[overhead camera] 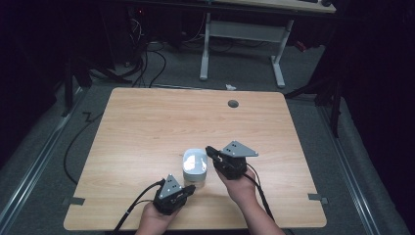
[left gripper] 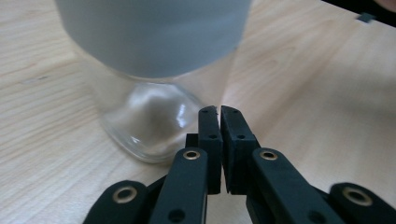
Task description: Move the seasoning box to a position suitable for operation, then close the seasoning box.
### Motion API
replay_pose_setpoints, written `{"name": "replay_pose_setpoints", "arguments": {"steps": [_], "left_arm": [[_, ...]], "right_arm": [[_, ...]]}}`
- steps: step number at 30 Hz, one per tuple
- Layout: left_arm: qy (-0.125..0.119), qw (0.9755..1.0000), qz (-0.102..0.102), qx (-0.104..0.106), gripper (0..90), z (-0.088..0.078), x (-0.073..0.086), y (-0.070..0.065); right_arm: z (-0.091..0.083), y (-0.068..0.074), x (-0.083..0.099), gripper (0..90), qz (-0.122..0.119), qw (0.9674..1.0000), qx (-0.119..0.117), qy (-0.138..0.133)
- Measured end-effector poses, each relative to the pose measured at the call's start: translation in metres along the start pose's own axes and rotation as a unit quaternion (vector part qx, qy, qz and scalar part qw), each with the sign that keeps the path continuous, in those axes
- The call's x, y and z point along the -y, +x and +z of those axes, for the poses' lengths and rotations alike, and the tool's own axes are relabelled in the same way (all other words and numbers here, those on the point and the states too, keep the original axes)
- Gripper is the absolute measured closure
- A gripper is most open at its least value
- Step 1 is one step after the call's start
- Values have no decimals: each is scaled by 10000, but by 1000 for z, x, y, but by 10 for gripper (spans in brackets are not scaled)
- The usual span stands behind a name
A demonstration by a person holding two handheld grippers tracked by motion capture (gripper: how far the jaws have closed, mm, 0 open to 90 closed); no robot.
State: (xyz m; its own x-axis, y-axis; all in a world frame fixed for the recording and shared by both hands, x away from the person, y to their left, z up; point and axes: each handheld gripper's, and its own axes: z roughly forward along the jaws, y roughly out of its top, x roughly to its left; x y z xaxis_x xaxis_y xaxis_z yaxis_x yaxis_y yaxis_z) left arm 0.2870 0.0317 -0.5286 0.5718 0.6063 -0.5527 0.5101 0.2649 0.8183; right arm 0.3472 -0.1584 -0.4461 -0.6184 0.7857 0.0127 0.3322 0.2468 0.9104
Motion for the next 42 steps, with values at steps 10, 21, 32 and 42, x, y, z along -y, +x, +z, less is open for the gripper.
{"name": "replay_pose_setpoints", "arguments": {"steps": [10, 21, 32, 42], "left_arm": [[21, 9987, 435, -254, 790, -34, -19, 27], [-583, 9927, 236, -1033, 622, -49, -49, 79], [-955, 9817, 104, -1643, 535, -68, -62, 112], [-1187, 9724, -7, -2011, 522, -95, -61, 116]], "right_arm": [[-12, -23, 25, 847, 302, 9990, 302, 139], [-32, -56, 47, 811, 528, 9959, 712, 149], [-83, -97, 96, 766, 937, 9868, 1295, 255], [-93, -94, 116, 701, 932, 9871, 1261, 339]]}}
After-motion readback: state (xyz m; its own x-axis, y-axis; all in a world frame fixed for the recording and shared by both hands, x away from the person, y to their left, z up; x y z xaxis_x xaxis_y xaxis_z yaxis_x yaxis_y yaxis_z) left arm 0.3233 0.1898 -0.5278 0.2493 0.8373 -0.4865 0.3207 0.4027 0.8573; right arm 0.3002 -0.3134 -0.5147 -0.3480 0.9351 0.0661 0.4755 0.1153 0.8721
